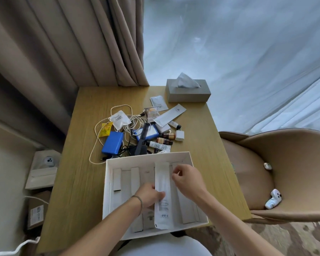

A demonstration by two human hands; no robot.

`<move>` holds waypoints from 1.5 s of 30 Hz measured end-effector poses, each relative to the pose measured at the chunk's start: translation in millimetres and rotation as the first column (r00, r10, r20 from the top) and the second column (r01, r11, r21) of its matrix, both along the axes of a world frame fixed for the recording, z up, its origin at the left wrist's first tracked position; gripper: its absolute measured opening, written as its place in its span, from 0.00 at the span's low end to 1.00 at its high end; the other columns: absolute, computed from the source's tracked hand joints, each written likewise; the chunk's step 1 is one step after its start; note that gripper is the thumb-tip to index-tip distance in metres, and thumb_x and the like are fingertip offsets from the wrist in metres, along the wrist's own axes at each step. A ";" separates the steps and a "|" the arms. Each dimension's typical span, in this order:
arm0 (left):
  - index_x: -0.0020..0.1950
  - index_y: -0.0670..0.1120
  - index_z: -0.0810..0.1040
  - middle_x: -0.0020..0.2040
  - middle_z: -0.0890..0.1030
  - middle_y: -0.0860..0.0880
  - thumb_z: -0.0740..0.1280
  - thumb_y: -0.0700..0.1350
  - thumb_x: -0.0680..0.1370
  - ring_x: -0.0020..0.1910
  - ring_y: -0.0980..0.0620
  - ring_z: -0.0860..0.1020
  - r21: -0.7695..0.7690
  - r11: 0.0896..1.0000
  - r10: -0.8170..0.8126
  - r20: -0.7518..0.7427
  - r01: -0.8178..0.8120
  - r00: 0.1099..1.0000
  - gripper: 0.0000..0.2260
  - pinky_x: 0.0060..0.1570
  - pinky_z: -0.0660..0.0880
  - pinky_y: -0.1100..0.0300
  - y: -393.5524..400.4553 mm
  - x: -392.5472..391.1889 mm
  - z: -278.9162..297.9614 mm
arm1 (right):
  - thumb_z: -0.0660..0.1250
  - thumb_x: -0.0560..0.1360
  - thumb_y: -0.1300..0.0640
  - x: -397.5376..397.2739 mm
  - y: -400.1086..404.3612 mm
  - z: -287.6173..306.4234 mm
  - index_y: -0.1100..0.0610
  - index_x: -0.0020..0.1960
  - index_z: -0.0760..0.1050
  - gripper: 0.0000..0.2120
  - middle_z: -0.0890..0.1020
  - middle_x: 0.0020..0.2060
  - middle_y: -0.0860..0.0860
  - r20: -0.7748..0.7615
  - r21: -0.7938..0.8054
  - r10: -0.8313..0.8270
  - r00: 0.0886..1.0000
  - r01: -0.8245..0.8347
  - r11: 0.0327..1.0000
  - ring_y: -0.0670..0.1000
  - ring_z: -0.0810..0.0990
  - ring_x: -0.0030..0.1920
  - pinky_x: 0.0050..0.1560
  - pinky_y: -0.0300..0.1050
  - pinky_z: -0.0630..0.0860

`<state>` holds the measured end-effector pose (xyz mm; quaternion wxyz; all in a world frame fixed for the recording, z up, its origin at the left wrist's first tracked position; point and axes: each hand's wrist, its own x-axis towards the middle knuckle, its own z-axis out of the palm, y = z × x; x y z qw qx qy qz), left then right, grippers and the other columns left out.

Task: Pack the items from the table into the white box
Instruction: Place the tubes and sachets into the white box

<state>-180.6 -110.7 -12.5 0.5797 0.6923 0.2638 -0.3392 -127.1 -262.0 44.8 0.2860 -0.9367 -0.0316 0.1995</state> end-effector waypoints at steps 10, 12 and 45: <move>0.58 0.43 0.80 0.52 0.84 0.42 0.67 0.36 0.77 0.51 0.44 0.83 0.100 0.995 0.021 -0.028 -0.019 0.999 0.10 0.52 0.82 0.47 -32.4 13.0 -40.6 | 0.66 0.78 0.61 -9.9 -16.8 15.9 0.53 0.42 0.81 0.09 0.83 0.31 0.53 -0.124 0.377 -0.056 0.991 0.099 0.921 0.46 0.79 0.31 0.37 0.45 0.77; 0.54 0.43 0.81 0.50 0.84 0.43 0.68 0.35 0.76 0.50 0.44 0.83 0.117 0.993 0.034 -0.023 -0.031 0.999 0.09 0.51 0.82 0.47 -35.8 16.2 -45.6 | 0.66 0.77 0.63 -10.6 -16.4 15.9 0.54 0.42 0.82 0.09 0.81 0.29 0.51 -0.155 0.430 -0.077 0.985 0.137 0.892 0.47 0.78 0.31 0.36 0.46 0.76; 0.47 0.57 0.77 0.37 0.79 0.57 0.64 0.55 0.77 0.38 0.61 0.78 0.622 0.783 -0.392 0.517 -0.020 0.761 0.04 0.37 0.76 0.63 -7.4 45.0 87.5 | 0.67 0.77 0.62 77.8 -1.1 25.5 0.55 0.42 0.83 0.08 0.82 0.29 0.52 -0.071 0.560 -0.042 0.997 0.075 0.825 0.48 0.79 0.31 0.35 0.44 0.76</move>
